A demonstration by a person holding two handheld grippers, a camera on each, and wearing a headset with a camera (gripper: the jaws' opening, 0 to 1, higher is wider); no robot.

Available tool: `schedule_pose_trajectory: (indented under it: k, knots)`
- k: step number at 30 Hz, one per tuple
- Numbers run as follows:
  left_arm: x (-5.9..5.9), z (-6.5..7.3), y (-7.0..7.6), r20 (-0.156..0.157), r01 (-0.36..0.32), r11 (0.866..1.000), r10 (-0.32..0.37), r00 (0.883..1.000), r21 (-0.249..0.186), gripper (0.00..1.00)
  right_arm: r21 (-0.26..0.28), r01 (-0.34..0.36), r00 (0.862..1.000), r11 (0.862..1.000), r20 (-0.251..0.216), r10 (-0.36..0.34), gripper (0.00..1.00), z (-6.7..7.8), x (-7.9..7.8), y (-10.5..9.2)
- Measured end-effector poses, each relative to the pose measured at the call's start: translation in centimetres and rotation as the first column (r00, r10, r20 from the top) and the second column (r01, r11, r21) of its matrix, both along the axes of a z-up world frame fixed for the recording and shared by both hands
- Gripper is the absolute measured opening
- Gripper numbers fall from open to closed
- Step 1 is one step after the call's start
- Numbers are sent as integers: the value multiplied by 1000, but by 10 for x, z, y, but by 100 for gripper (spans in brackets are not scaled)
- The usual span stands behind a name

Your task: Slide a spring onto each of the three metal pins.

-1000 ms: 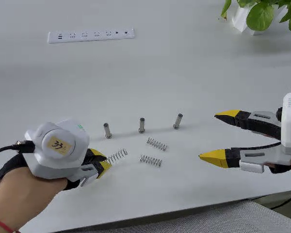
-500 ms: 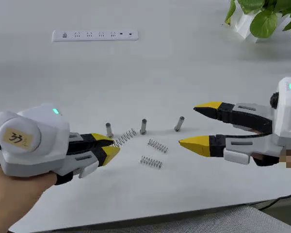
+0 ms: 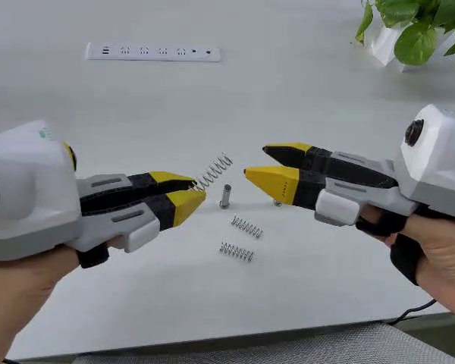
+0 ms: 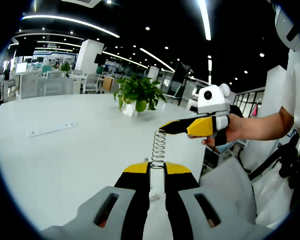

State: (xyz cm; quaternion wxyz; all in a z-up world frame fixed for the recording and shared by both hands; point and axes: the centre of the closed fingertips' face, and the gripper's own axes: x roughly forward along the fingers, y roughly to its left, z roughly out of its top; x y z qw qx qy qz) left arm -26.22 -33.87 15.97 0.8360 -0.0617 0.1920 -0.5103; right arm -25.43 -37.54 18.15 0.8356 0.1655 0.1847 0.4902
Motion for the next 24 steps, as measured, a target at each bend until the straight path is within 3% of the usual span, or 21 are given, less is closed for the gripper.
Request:
schedule_pose_trajectory:
  k: [4,7,11,24]
  knots:
    - [-1,12,-5,6,6,999,-6,1000,-54,6,61,-5,1000,998,-26,7,32,5,4,5]
    - [-2,16,-8,11,12,998,-11,1000,-67,6,67,-4,1000,998,-25,6,30,8,4,10]
    - [-2,21,-11,11,16,996,-15,1000,-91,6,115,-9,999,993,-35,14,27,16,3,16]
    - [-5,25,-16,14,33,993,-32,999,-111,6,143,-28,999,989,-27,32,12,26,-2,22]
